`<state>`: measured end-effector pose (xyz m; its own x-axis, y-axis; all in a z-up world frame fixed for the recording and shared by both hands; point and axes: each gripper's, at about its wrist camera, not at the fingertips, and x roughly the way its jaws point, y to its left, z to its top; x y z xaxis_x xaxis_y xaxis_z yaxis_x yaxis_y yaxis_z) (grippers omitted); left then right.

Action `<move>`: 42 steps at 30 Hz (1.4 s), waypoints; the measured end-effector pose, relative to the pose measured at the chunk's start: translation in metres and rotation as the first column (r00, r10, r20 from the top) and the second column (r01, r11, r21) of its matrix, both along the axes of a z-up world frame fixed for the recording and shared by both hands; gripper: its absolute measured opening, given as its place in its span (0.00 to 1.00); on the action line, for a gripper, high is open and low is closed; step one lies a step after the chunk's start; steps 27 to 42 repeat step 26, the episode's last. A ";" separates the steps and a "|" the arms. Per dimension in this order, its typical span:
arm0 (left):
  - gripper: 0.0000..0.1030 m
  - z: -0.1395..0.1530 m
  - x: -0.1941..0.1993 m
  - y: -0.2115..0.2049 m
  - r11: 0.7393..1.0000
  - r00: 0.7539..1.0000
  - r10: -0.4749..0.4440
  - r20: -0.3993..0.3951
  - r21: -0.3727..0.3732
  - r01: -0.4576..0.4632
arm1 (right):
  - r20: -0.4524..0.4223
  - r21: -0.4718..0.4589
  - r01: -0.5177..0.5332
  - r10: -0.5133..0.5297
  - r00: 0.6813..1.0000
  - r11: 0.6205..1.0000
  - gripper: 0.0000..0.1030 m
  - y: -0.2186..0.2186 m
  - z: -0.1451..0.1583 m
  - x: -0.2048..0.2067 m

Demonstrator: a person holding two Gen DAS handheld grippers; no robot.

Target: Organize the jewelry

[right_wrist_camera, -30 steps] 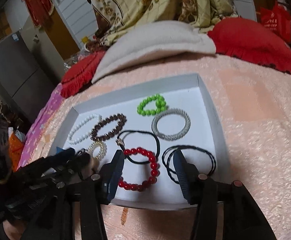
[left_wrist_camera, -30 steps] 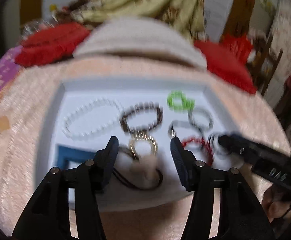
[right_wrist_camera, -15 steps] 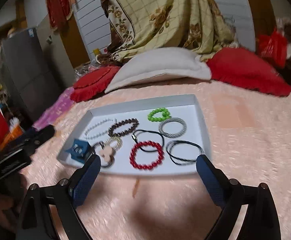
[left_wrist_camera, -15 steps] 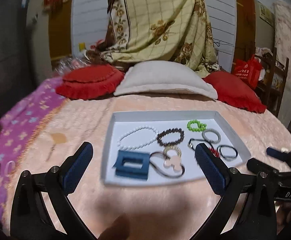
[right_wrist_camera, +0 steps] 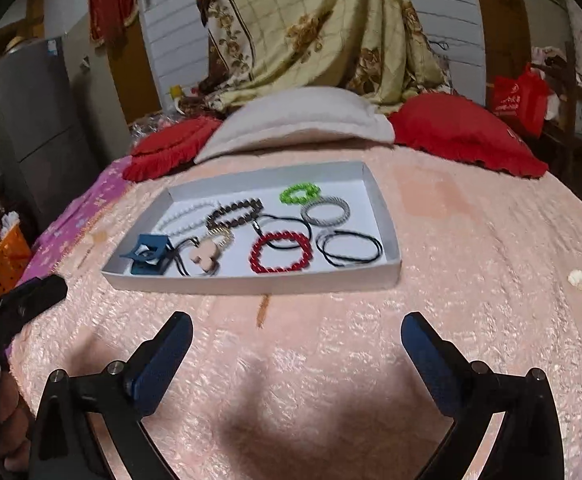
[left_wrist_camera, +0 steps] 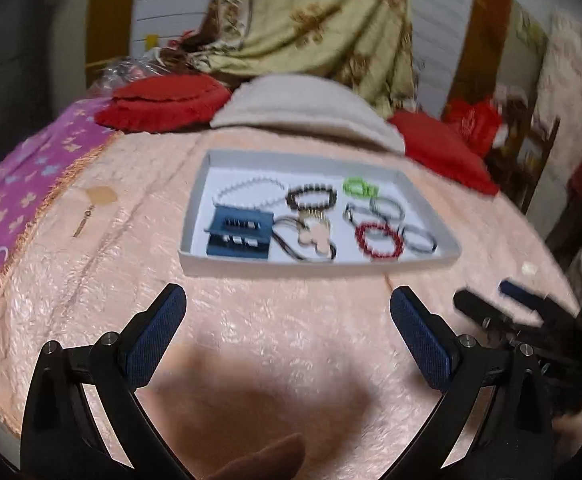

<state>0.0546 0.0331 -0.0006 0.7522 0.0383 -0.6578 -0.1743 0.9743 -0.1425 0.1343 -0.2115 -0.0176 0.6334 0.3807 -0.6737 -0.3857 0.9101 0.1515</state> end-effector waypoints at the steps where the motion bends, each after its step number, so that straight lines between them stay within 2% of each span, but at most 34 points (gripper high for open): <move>1: 0.99 -0.003 0.002 -0.003 1.000 1.000 -0.011 -0.014 0.000 0.011 | -0.009 -0.009 0.005 -0.005 1.000 1.000 1.00 0.000 -0.002 0.002; 4: 0.99 -0.011 0.009 -0.009 0.999 0.998 -0.038 -0.049 -0.013 0.037 | -0.018 -0.037 0.020 -0.021 1.000 0.999 1.00 -0.002 -0.005 0.004; 8: 0.99 -0.018 0.013 -0.015 1.000 0.998 -0.016 -0.069 0.026 0.018 | -0.012 -0.075 0.029 -0.030 0.999 0.997 1.00 -0.001 -0.007 0.004; 13: 0.99 -0.020 0.014 -0.015 0.999 0.997 0.013 -0.071 0.051 -0.009 | -0.005 -0.100 0.020 -0.021 1.000 0.995 1.00 0.003 -0.008 0.004; 17: 0.99 -0.019 0.013 -0.011 0.999 0.997 0.027 -0.069 0.041 -0.024 | 0.005 -0.122 0.011 -0.010 1.000 0.992 1.00 0.008 -0.008 0.003; 22: 0.99 -0.019 0.013 -0.007 0.998 0.996 0.049 -0.071 0.042 -0.046 | 0.010 -0.132 0.004 -0.002 1.000 0.991 1.00 0.011 -0.008 0.003; 25: 0.99 -0.019 0.010 -0.010 0.991 0.995 0.084 -0.060 0.105 -0.078 | 0.016 -0.136 0.002 0.000 1.000 0.991 1.00 0.012 -0.008 0.003; 42: 0.99 -0.019 0.010 -0.010 0.992 0.995 0.081 -0.062 0.104 -0.074 | 0.018 -0.139 0.000 0.003 1.000 0.990 1.00 0.012 -0.008 0.002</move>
